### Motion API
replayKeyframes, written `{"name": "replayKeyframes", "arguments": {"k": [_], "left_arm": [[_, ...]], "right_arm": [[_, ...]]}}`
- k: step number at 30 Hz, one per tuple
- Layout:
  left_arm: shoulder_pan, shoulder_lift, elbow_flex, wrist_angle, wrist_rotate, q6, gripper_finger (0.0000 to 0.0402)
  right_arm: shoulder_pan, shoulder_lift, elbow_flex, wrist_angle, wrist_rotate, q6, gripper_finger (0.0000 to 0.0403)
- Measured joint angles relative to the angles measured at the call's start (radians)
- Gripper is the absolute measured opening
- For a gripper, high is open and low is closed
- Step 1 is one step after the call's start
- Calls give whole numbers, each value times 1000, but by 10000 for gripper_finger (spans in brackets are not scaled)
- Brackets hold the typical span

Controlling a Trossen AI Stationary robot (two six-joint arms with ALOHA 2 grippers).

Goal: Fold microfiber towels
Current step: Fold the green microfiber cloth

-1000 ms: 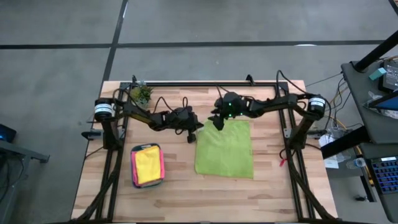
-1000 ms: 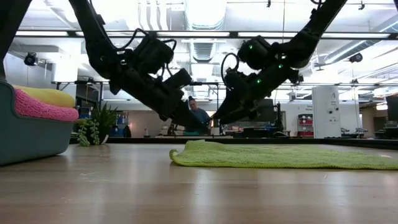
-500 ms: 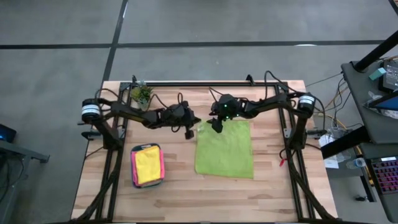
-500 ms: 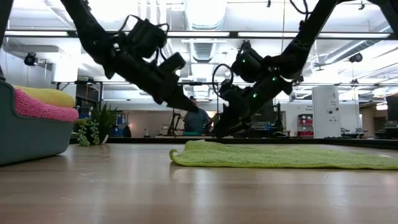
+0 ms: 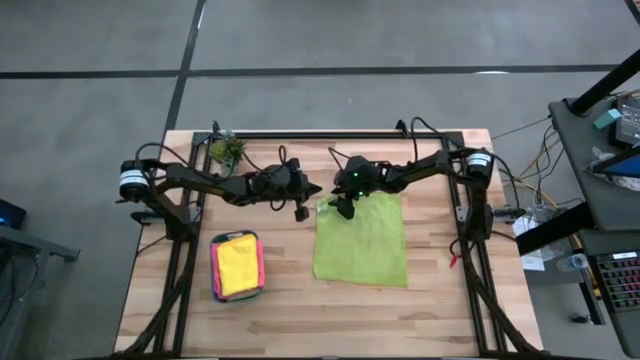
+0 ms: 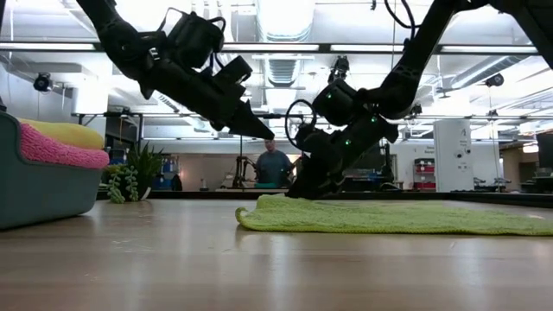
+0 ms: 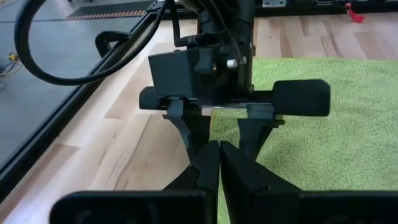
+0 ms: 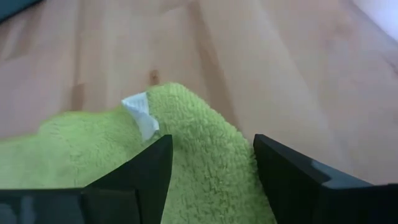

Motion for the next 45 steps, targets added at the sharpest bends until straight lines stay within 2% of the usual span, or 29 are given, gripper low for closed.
{"name": "replayKeyframes", "arguments": {"k": [4, 7, 17, 20, 26, 28, 32, 35, 40, 45], "left_arm": [[0, 0, -1, 0, 0, 2, 0], [1, 0, -1, -1, 0, 3, 0], [2, 8, -31, -1, 0, -13, 0], [2, 9, -57, -1, 0, -48, 0], [2, 9, -107, -4, 0, -59, 0], [2, 9, -123, -2, 0, -61, 0], [6, 10, -129, 3, 10, -154, 1], [9, 10, -127, 2, 110, -176, 19], [11, 10, -125, 1, 269, -191, 94], [11, 11, -126, 1, 290, -188, 176]], "right_arm": [[11, 2, 0, 2, -67, -1, 205], [23, 1, -1, 3, -94, -15, 179], [74, -24, -2, -28, -85, -45, 20], [102, -55, -2, -30, 22, -70, 14], [227, -86, -2, -63, 503, -300, 9], [269, -76, -2, -63, 599, -364, 9], [320, -73, -4, -79, 645, -417, 9], [346, -73, -4, -75, 662, -419, 9], [400, -71, -5, -75, 741, -467, 9], [466, -70, -5, -77, 748, -456, 9]]}}
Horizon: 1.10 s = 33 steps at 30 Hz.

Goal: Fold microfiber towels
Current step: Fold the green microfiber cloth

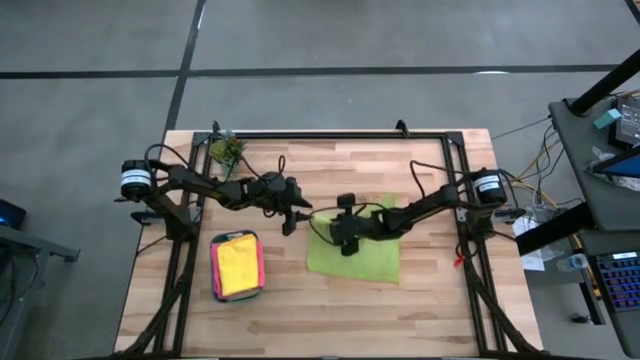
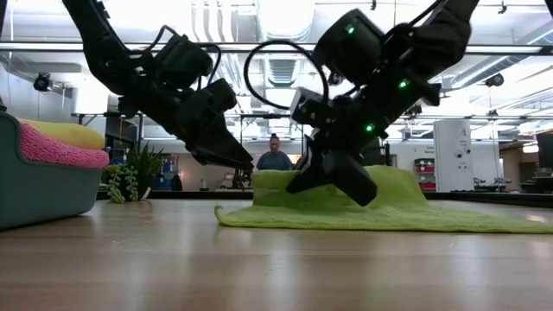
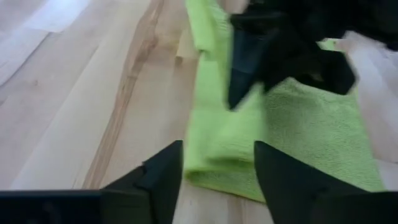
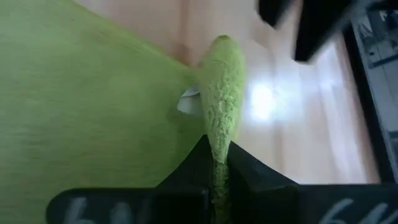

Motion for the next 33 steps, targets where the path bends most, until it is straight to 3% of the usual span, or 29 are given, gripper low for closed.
{"name": "replayKeyframes", "arguments": {"k": [4, 9, 18, 25, 33], "left_arm": [[0, 0, 0, 0, 0, 5, 212], [-2, 0, 0, 0, 0, 0, 219], [-56, 1, -1, 20, -7, -2, 219], [-117, 1, 7, 37, -208, -1, 219], [-119, 18, 10, 57, -213, -26, 219]], "right_arm": [[40, 0, 1, -39, -1, 80, 9], [66, 0, 2, -81, 0, 202, 13], [99, 0, 2, -99, 0, 316, 77], [166, -3, 10, -99, -1, 337, 111], [221, -3, 51, -182, 3, 417, 103]]}}
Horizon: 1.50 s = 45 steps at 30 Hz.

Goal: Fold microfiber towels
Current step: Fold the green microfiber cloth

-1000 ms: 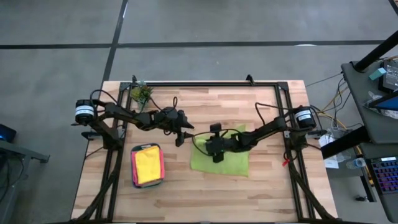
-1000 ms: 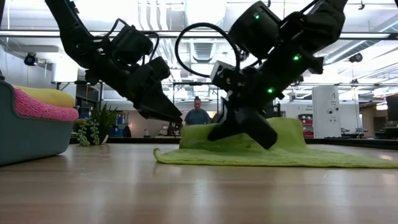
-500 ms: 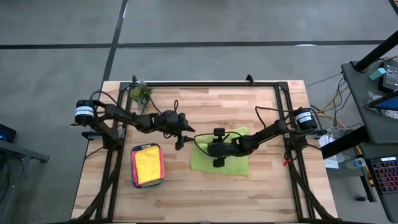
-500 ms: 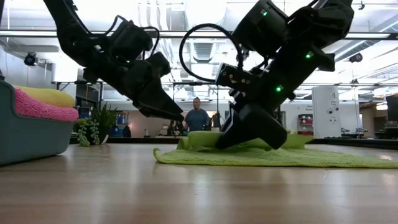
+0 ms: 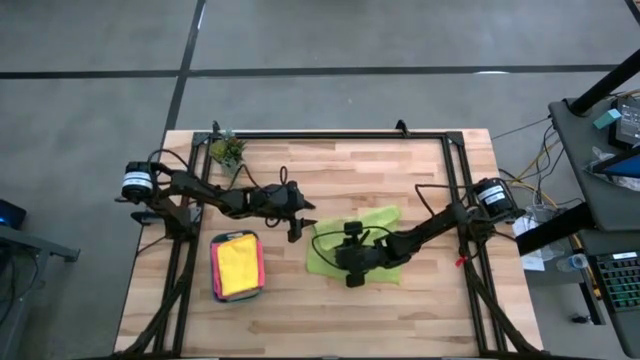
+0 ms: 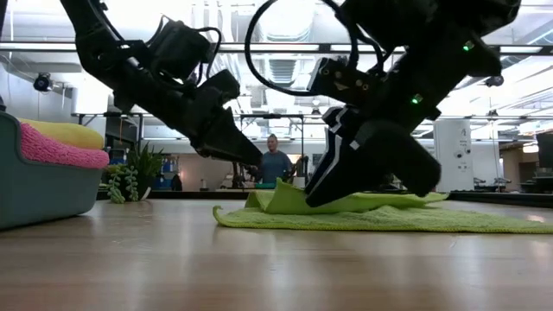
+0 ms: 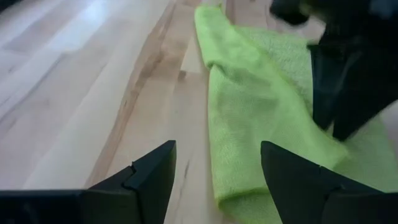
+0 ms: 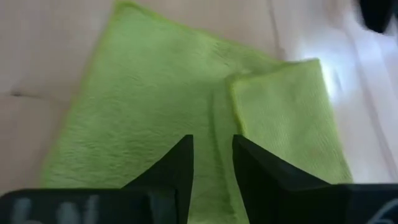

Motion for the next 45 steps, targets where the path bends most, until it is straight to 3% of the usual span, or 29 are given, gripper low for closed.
{"name": "replayKeyframes", "arguments": {"k": [14, 24, 30, 37, 45], "left_arm": [[0, 63, 5, 57, 21, 2, 219], [-1, 63, 8, 67, 41, 3, 219], [-7, 63, 9, 80, 172, 2, 219], [-12, 63, 8, 79, 176, 6, 219], [-12, 63, 8, 78, 175, 6, 219]], "right_arm": [[-29, -8, 45, -49, 9, 5, 135], [-87, -9, 41, -59, 33, 41, 136], [-128, 1, 40, -56, 29, 87, 139], [-144, 1, 36, -55, -116, 111, 132], [-142, -32, 38, -82, -125, 139, 143]]}}
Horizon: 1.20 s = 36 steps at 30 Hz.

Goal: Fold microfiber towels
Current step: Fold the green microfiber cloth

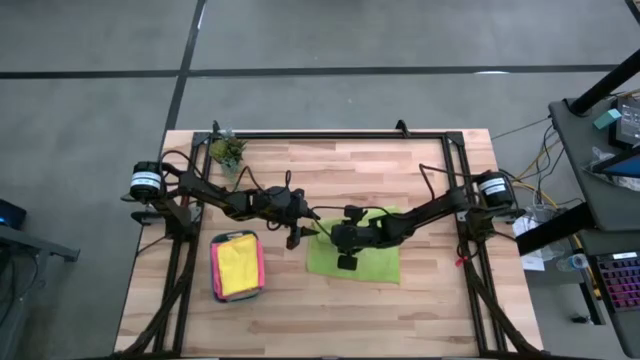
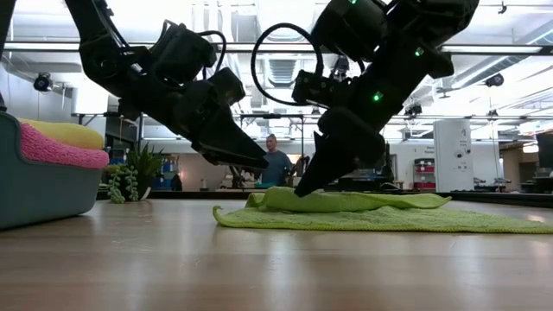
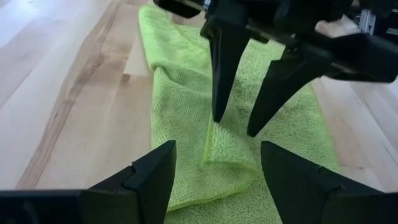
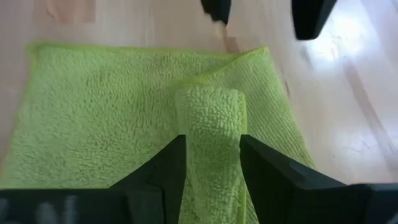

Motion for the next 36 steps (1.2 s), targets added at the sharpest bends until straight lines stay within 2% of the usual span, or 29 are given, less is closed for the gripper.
{"name": "replayKeyframes", "arguments": {"k": [4, 11, 16, 19, 29, 34, 36], "left_arm": [[0, 0, 0, -2, -2, 6, 219], [0, 0, 0, -2, -7, 21, 219], [0, 0, 0, -1, -7, 23, 219], [0, 0, 0, 1, -7, 25, 219], [-1, -1, 0, 16, -15, 26, 219], [12, -63, 0, 13, -14, 94, 219], [20, -94, 0, 16, -19, 104, 219]], "right_arm": [[0, -39, 0, -21, -3, 17, 144], [-5, -71, 0, -159, -11, 82, 144], [-9, -43, -2, -151, -98, 98, 144], [-8, -23, -4, -153, -113, 100, 143], [-11, -30, -4, -146, -108, 64, 106], [-27, -42, 18, -160, -107, 12, 103], [-36, -42, 35, -166, -108, -14, 86]]}}
